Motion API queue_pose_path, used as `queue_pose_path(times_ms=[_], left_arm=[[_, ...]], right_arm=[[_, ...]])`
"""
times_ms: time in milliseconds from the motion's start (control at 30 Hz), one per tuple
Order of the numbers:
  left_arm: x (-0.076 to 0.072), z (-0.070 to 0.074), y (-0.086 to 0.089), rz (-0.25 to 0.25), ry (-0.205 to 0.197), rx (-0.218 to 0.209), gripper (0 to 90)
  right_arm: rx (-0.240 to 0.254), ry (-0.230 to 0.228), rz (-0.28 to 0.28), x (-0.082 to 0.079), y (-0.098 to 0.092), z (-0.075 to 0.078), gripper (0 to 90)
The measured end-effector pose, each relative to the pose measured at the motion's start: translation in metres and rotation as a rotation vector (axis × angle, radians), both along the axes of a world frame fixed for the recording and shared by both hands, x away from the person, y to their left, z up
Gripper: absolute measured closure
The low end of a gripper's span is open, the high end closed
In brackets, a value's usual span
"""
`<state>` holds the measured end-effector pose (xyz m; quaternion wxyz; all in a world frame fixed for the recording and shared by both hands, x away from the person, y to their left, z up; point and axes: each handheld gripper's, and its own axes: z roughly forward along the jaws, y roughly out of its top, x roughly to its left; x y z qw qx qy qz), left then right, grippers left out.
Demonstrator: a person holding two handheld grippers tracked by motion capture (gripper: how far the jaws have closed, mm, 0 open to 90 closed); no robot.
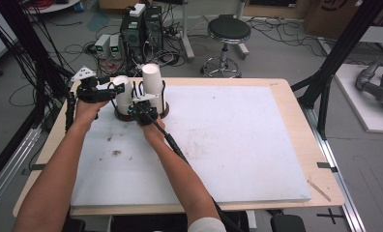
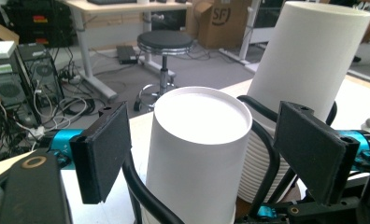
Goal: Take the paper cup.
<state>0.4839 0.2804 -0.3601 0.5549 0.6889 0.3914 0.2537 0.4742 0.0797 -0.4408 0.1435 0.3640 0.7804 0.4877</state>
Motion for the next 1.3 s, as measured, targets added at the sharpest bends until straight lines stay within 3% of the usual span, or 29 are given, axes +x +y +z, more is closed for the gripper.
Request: queue_pose_path(times_ms=[167,300,533,1033,1300], left_arm=[[0.0065,0.0016,-0.0054,0.014,0.011,0.043,20.0],[0.0089,-0.0029,-0.0044,0.018,0.043,0.062,22.1],[0.0095,-0.0036,-0.0067,-0.012,0.024,0.068,33.3],[0.0082,-0.0012,-0.0074,-0.002,0.044,0.076,34.9],[0.0074,0.0,-0.0047,0.0,0.058,0.054,35.0]], right_arm=[[-0.006,-0.002,-0.002,-0.0007,0.0009,0.0001,90.0],[-0.008,-0.001,-0.003,-0.0006,0.0008,0.0002,90.0],[-0.007,0.0,-0.004,-0.001,0.0013,0.0,90.0],[0.005,0.0,-0.017,-0.002,0.003,0.0006,90.0],[-0.007,0.001,-0.021,-0.002,0.0044,0.0015,90.0]])
